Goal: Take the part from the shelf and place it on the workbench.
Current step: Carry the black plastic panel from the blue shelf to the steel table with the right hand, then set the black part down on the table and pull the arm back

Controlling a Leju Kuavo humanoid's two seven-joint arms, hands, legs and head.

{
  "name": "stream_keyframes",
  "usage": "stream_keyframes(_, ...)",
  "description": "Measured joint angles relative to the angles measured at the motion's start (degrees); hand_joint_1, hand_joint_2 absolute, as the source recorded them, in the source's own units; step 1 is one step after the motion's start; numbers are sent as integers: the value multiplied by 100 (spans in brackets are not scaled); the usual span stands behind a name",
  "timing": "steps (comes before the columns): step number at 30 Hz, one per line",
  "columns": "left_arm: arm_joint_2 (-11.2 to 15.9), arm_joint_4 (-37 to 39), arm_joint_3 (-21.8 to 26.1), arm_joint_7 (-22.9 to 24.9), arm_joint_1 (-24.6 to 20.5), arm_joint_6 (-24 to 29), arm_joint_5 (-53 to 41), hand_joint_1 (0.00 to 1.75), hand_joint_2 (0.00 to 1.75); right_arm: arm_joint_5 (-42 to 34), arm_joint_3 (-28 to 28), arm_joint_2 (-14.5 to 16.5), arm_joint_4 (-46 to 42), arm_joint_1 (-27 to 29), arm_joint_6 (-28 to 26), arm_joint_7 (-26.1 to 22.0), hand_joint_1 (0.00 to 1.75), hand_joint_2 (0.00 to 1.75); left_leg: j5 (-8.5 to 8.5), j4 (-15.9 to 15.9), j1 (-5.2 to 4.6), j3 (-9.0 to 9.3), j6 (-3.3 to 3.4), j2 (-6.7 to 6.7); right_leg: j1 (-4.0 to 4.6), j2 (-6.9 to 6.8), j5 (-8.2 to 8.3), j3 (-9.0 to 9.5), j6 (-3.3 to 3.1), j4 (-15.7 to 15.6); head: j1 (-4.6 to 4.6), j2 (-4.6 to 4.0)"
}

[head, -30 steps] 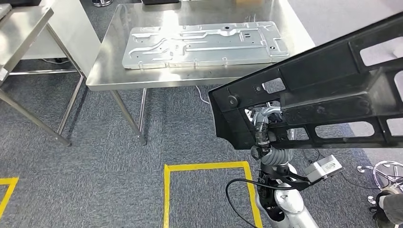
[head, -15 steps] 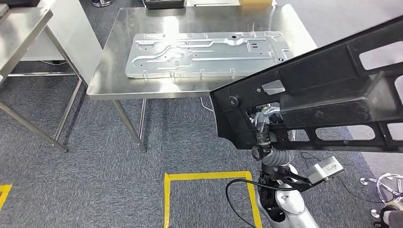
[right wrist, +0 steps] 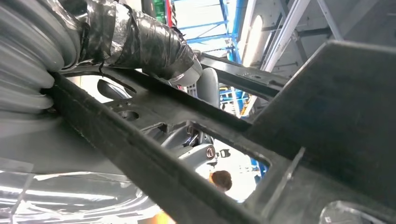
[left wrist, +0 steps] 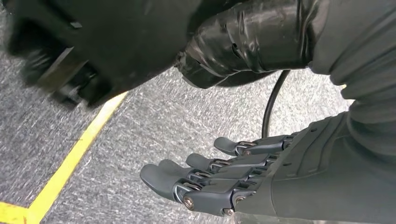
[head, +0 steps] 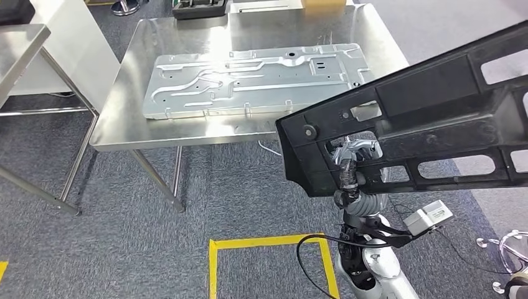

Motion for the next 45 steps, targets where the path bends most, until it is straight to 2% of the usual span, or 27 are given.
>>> stream_keyframes(1, 4, 0, 0, 0, 8, 0, 1, 0, 175, 0, -4, 0, 3, 1, 0, 0, 175, 175, 130, -170, -11, -35, 35, 0, 8, 9, -59, 86, 0, -2, 1, 0)
stream_keyframes(3, 14, 0, 0, 0, 16, 0, 2, 0, 175, 0, -11, 0, 9, -2, 0, 0, 175, 175, 741, -904, -69, 81, 137, -3, 18, 19, -184, 255, 10, -8, -1, 0)
stream_keyframes(4, 25, 0, 0, 1, 16, 1, 2, 0, 175, 1, -15, 0, 14, -3, 0, 0, 175, 175, 964, -1219, -105, 148, 189, -15, 21, 33, -242, 318, 29, -19, -8, 0)
stream_keyframes(5, 33, 0, 0, 2, 18, 1, 2, 0, 175, 0, -17, 0, 20, -5, 0, 2, 175, 175, 1125, -1442, -137, 205, 224, -28, 25, 43, -296, 361, 54, -36, -13, 0)
stream_keyframes(6, 41, 0, 0, 4, 23, 1, 4, 0, 175, -1, -20, 0, 26, -4, 0, 3, 175, 175, 1176, -1558, -151, 237, 246, -42, 30, 55, -313, 391, 78, -26, -18, 0)
stream_keyframes(8, 47, 0, 0, 7, 28, 2, 5, 0, 175, -3, -27, 0, 33, -5, 0, 3, 175, 175, 1163, -1650, -137, 369, 270, -51, 34, 60, -314, 448, 118, 8, -12, 1)
stream_keyframes(10, 48, 0, 0, 5, 21, 2, 3, 0, 175, -3, -35, 0, 37, -11, -1, 0, 175, 175, 1154, -1718, -118, 517, 311, -42, 31, 51, -348, 358, 150, 293, -6, 2)
stream_keyframes(13, 49, 0, 0, 3, 0, 0, 2, 0, 175, -3, -38, 0, 39, -6, -2, 0, 175, 175, 1045, -1736, -112, 657, 352, -41, 24, 40, -741, -268, 216, 1231, 4, 2)
stream_keyframes(15, 48, 0, 0, 2, 14, -1, 2, 0, 175, -3, -38, -1, 43, 4, -2, 0, 175, 175, 934, -1733, -109, 776, 342, -48, 13, 38, -924, -586, 254, 1436, 7, 2)
stream_keyframes(16, 47, 0, 0, 2, 25, -2, 2, 0, 175, -3, -38, -1, 44, 5, -2, 0, 175, 175, 870, -1730, -106, 860, 331, -51, 5, 36, -824, -616, 264, 1265, 9, 2)
stream_keyframes(17, 46, 0, 0, 2, 31, -1, 2, 0, 175, -3, -39, -1, 46, 5, -2, 0, 175, 175, 800, -1726, -103, 951, 318, -53, -5, 34, -562, -585, 270, 952, 10, 2)
stream_keyframes(18, 46, 0, 0, 2, 35, -2, 2, 0, 175, -3, -39, -1, 51, 6, -2, 0, 175, 175, 727, -1709, -107, 1040, 299, -58, -12, 28, -197, -546, 267, 589, 13, 2)
stream_keyframes(20, 46, 0, 0, 3, 14, -2, 2, 0, 175, -6, -46, 0, 63, 10, -2, 2, 175, 175, 596, -1681, -115, 1118, 245, -77, 5, 11, 268, -481, 197, 132, 12, 2)
stream_keyframes(21, 47, -1, 0, 4, 2, -2, 2, 0, 175, -7, -49, -1, 68, 14, -1, 3, 175, 175, 559, -1650, -118, 1137, 207, -83, 17, 8, 332, -470, 141, 58, 13, 2)
stream_keyframes(23, 49, -2, 0, 4, -14, 0, 2, 0, 175, -8, -55, 1, 69, 10, -1, 4, 175, 175, 514, -1607, -114, 1161, 135, -81, 17, 19, 295, -379, 38, 25, 14, 3)
stream_keyframes(25, 51, -2, -1, 2, -17, 1, 1, 0, 175, -8, -56, 2, 70, -2, -1, 3, 175, 175, 430, -1349, -99, 1077, 75, -71, -3, 24, 240, -240, -34, -22, -5, 4)
stream_keyframes(29, 52, -2, -2, 1, -21, -1, 1, 0, 175, -8, -56, 2, 71, -3, 0, 2, 175, 175, -6, -119, -21, 206, -16, -48, 4, 24, 57, -22, -68, -42, -33, 4)
stream_keyframes(31, 52, -2, -2, 1, -1, -1, 1, 0, 175, -8, -56, 2, 71, 1, 0, 2, 175, 175, 117, -205, -5, 24, -11, -39, 5, 36, -69, 136, -55, -42, -35, 4)
stream_keyframes(32, 52, -2, -2, 2, 4, -1, 0, 0, 175, -8, -56, 2, 71, 1, 0, 2, 175, 175, 359, -509, -4, 57, 3, -37, 5, 39, -142, 236, -45, -43, -34, 4)
stream_keyframes(33, 53, -1, -2, 2, 14, -1, 0, 0, 175, -8, -56, 2, 73, -1, 0, 2, 175, 175, 715, -897, -10, 115, 27, -31, 6, 38, -218, 313, -31, -49, -34, 4)
stream_keyframes(35, 56, 0, -2, 4, 16, -1, 1, 0, 175, -8, -57, 3, 80, -5, -1, 2, 175, 175, 1169, -1440, -55, 192, 82, -20, 8, 44, -331, 415, 15, -73, -27, 5)
stream_keyframes(36, 57, 0, -2, 6, 20, -1, 2, 0, 175, -8, -57, 4, 84, -3, -1, 2, 175, 175, 1264, -1561, -78, 202, 114, -16, 10, 48, -352, 435, 43, -87, -26, 5)
stream_keyframes(39, 57, 0, -2, 13, 32, 0, 6, 0, 175, -8, -57, 4, 82, -8, -1, -1, 175, 175, 1233, -1705, -77, 345, 193, -15, 18, 48, -307, 461, 113, -51, -18, 7)
stream_keyframes(40, 56, 0, -2, 14, 33, 1, 4, 0, 175, -8, -58, 3, 80, -15, -1, -1, 175, 175, 1215, -1759, -66, 427, 214, -15, 23, 45, -269, 368, 125, 118, -14, 7)
stream_keyframes(42, 56, 0, -2, 14, 18, 1, 5, 0, 175, -13, -58, 2, 81, -18, 0, 1, 175, 175, 1146, -1830, -54, 582, 253, -18, 28, 39, -307, -69, 140, 791, -1, 7)
stream_keyframes(44, 60, 0, -2, 29, 9, 1, 28, 0, 175, -49, -58, 4, 101, -15, 0, 15, 175, 175, 1031, -1842, -61, 726, 275, -24, 34, 37, -607, -581, 153, 1382, 4, 7)
stream_keyframes(45, 66, 0, -2, 41, 13, -1, 52, 0, 175, -85, -58, 5, 119, -14, 0, 28, 175, 175, 961, -1840, -65, 813, 277, -31, 32, 36, -732, -737, 159, 1446, 4, 7)
